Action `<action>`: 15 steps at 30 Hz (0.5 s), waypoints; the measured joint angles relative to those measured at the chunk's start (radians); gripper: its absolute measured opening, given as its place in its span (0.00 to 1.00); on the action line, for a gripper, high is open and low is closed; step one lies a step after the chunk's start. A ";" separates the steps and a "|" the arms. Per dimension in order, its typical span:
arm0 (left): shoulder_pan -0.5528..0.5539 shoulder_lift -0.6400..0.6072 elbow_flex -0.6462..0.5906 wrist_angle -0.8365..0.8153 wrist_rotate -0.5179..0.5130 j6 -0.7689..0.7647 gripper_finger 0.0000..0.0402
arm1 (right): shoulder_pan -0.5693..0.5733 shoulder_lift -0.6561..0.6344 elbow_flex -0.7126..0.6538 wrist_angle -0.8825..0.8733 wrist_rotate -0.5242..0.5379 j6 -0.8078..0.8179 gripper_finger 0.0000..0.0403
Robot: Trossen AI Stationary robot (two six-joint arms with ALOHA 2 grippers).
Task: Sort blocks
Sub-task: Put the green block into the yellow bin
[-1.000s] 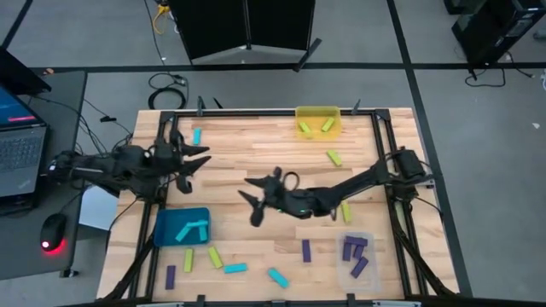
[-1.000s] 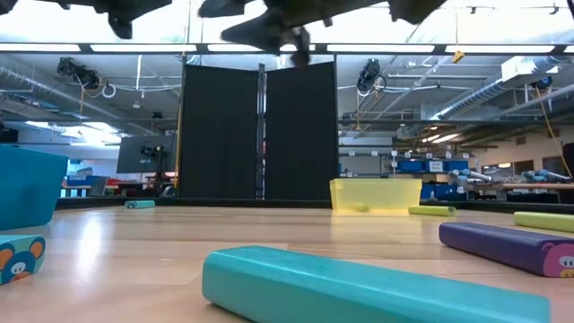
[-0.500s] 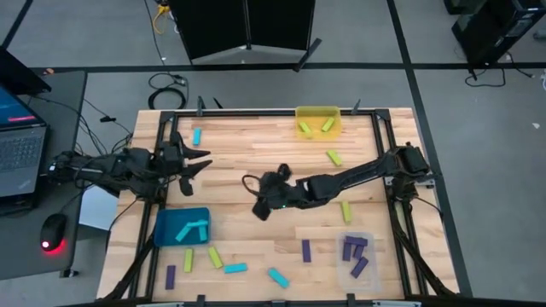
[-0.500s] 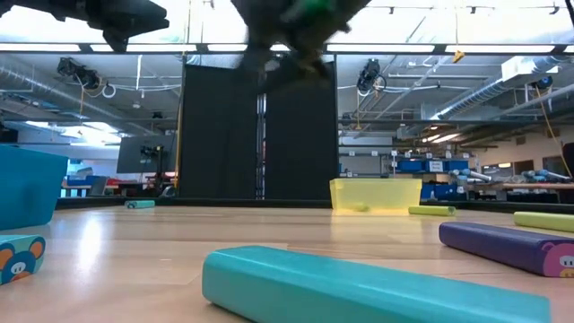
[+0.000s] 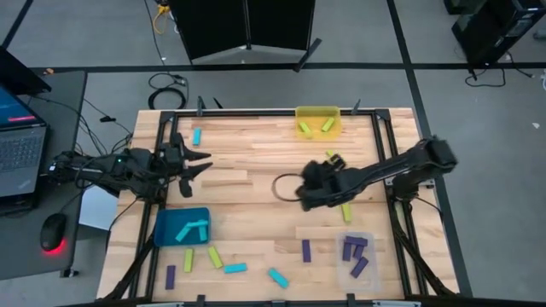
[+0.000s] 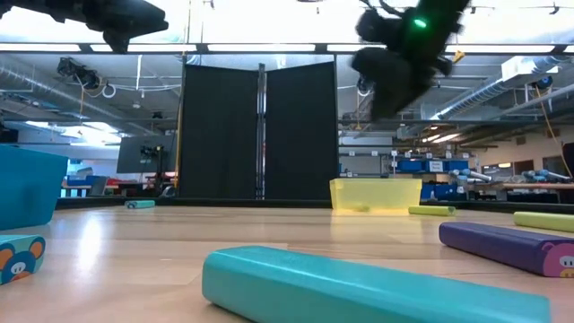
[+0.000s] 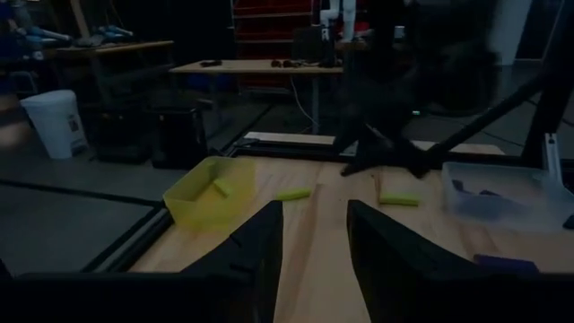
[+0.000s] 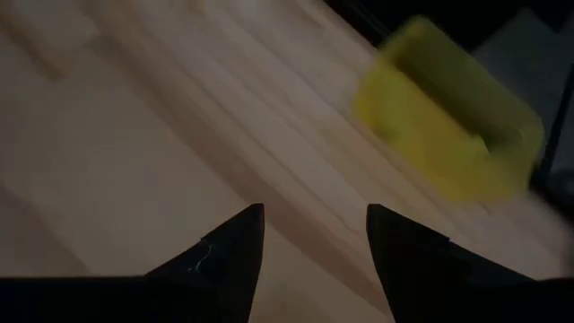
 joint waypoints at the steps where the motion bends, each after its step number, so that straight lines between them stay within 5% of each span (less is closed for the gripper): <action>1: 0.000 0.000 0.000 0.000 0.003 0.000 0.33 | -0.002 -0.041 -0.060 0.020 0.000 0.024 0.52; 9: 0.000 0.010 0.000 0.011 0.005 0.008 0.33 | -0.138 -0.407 -0.519 0.259 -0.178 0.142 0.51; 15: 0.000 0.042 0.000 0.029 0.006 0.008 0.33 | -0.329 -0.490 -0.647 0.355 -0.321 0.092 0.53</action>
